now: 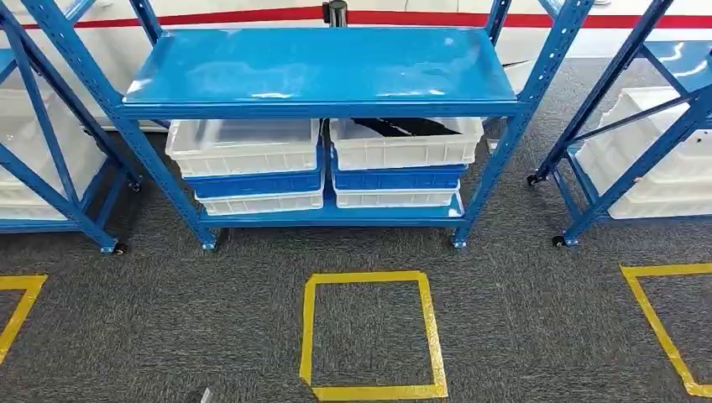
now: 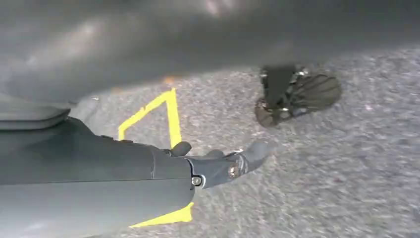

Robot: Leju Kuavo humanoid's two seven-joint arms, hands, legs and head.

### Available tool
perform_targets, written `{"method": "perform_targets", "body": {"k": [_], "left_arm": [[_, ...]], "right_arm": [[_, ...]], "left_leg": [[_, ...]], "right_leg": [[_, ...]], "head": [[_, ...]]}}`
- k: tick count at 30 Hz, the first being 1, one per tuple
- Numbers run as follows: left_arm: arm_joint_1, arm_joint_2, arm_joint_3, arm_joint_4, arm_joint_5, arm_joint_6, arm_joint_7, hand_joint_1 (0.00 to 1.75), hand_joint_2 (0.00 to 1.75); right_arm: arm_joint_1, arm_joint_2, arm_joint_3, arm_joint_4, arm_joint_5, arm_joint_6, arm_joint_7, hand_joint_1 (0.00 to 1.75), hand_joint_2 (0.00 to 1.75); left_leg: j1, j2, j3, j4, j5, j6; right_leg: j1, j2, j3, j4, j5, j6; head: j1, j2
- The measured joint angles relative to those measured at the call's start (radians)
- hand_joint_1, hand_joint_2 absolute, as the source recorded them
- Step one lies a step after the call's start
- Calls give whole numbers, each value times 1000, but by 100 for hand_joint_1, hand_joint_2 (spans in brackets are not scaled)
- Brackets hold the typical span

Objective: Take the parts from the cabinet and place them on the table.

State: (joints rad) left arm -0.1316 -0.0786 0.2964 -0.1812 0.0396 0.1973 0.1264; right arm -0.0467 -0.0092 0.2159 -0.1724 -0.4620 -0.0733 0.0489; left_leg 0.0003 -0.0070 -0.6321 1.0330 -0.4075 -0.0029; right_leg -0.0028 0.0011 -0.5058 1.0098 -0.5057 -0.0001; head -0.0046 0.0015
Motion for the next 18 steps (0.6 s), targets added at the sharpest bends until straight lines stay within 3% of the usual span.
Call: {"method": "perform_targets", "body": {"k": [1, 2, 3, 6, 11, 12, 13, 14, 18], "left_arm": [[-2, 0, -1, 0, -8, 25, 39, 0, 175], [-3, 0, -2, 0, -13, 49, 64, 0, 175], [-4, 0, -3, 0, -19, 71, 75, 0, 175], [-5, -2, -5, 0, -20, 79, 93, 0, 175], [30, 1, -29, -16, -6, 6, 53, 0, 175], [42, 3, -40, -23, -6, -6, 45, 0, 0], [58, 5, -50, -31, -7, -17, 35, 0, 0], [73, 8, -61, -39, -8, -27, 27, 0, 0], [127, 22, -110, -75, -12, -69, -12, 0, 0]], "right_arm": [[-1, 0, 1, 0, 4, -11, 12, 0, 0], [-3, 2, 2, 0, 5, -20, 23, 0, 0], [-5, 3, 2, 0, 8, -26, 30, 0, 175], [-14, 3, 5, 0, 9, -32, 36, 0, 175], [5, 3, -6, -18, 45, -13, 35, 0, 175], [14, 3, -12, -25, 66, -9, 33, 0, 175], [25, 3, -19, -33, 87, -4, 29, 0, 175], [36, 3, -26, -41, 106, 0, 25, 0, 0], [77, 3, -62, -79, 196, 18, 8, 0, 0]], "left_leg": [[-1, -1, -1, 0, 0, 1], [-2, -2, -1, 0, -2, 2], [-2, -2, -1, 0, -4, 5], [-2, -3, 0, 0, -11, 13], [-3, -3, 1, 0, -12, 15], [-3, -3, 1, 0, -12, 15], [-3, -3, 2, 0, -12, 15], [-3, -3, 2, 0, -12, 16], [-3, -3, 3, -1, -13, 16]], "right_leg": [[0, 0, 1, -5, 1, 1], [0, -1, 3, -10, 1, 1], [0, -1, 5, -13, 1, 1], [0, -2, 1, -22, -4, 9], [0, -2, 2, -24, -2, 13], [0, -2, 2, -24, -2, 13], [-1, -2, 2, -24, -2, 14], [-1, -2, 2, -24, -3, 16], [0, -2, 3, -24, -3, 19]], "head": [[-2, 0], [-1, 0], [-2, 0], [-1, 0], [-1, 0], [-1, 0], [-1, 0], [-1, 0], [-2, 0]]}}
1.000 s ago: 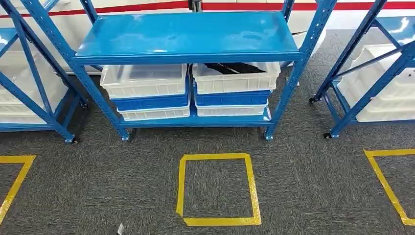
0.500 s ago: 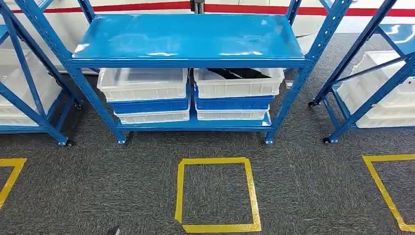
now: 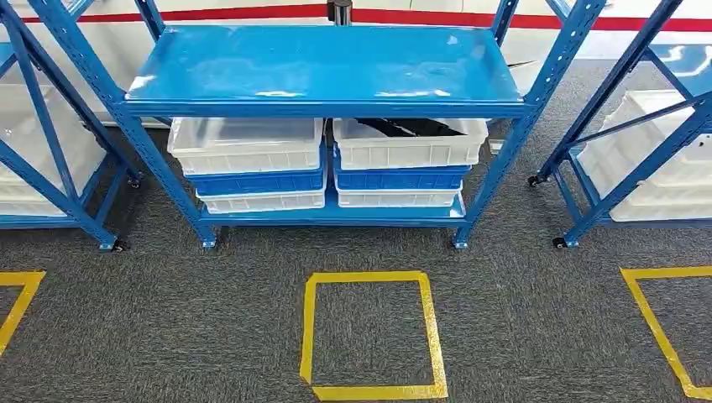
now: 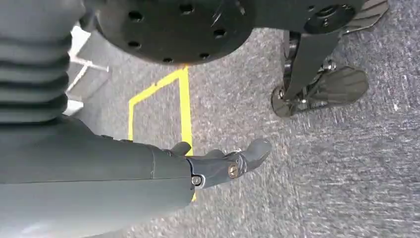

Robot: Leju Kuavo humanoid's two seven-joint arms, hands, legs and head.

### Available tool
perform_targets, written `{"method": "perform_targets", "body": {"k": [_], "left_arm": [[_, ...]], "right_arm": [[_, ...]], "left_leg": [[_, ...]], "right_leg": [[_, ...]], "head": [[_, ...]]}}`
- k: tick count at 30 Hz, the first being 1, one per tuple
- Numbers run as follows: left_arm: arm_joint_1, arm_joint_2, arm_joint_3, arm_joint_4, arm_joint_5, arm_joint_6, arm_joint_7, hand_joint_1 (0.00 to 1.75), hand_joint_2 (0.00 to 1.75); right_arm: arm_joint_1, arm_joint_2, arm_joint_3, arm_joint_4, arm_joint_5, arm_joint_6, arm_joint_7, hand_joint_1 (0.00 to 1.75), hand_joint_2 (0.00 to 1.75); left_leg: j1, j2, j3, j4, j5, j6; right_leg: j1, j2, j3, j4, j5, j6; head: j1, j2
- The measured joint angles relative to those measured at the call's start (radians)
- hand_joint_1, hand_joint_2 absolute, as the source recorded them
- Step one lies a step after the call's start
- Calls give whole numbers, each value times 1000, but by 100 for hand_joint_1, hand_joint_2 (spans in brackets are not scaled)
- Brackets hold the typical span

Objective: Take the parts from the cabinet and place them on the table.

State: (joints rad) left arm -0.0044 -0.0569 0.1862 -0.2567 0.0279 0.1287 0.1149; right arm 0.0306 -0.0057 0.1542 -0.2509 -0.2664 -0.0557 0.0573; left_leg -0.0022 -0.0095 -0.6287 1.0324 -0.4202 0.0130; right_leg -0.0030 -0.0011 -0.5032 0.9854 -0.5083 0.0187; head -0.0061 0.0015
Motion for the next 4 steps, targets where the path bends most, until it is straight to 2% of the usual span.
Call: {"method": "perform_targets", "body": {"k": [4], "left_arm": [[51, 14, -51, -39, -9, -40, -37, 0, 0]], "right_arm": [[39, 0, -40, -39, 87, 18, -18, 0, 0]], "left_leg": [[2, 0, 1, -1, 0, -1]], "right_leg": [[2, 0, 1, 0, -2, 2]], "head": [[0, 0]]}}
